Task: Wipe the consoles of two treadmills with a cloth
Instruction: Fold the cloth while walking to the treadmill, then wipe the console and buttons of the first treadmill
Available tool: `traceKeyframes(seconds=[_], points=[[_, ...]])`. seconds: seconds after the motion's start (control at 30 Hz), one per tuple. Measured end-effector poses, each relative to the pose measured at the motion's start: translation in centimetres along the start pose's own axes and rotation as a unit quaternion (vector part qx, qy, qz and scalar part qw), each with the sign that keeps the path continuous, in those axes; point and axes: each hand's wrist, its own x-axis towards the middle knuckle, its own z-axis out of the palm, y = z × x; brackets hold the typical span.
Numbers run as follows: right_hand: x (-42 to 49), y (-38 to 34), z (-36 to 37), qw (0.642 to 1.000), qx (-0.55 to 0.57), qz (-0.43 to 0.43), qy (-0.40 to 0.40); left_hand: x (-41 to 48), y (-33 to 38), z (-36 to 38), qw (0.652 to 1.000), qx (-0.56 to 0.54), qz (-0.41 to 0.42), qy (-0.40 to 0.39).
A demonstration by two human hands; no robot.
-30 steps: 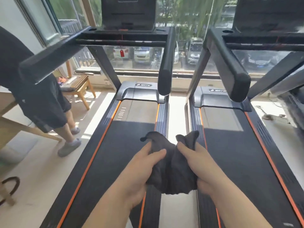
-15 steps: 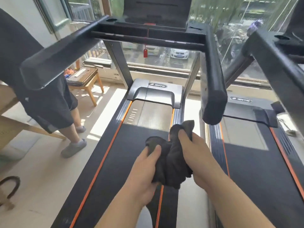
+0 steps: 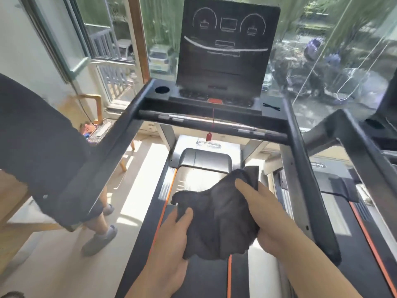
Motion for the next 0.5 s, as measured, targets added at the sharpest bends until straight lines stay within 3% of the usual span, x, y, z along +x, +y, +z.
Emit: traceKeyframes(seconds=[0.23,0.33,0.5], points=[[3.3,-8.4,1.2,0.990,0.137,0.031,-0.014,6.2,3.6,3.2,0.976,0.207,-0.008,0.068],[6.9,-10.8,0.9,0.989,0.147,0.027,-0.008,10.0,5.6,6.1,0.991,0.123,-0.018,0.041],[14.5,-16.3,0.2,0.990,0.136,0.006,-0.046,16.3,11.2,12.3,0.984,-0.110,-0.074,-0.119]])
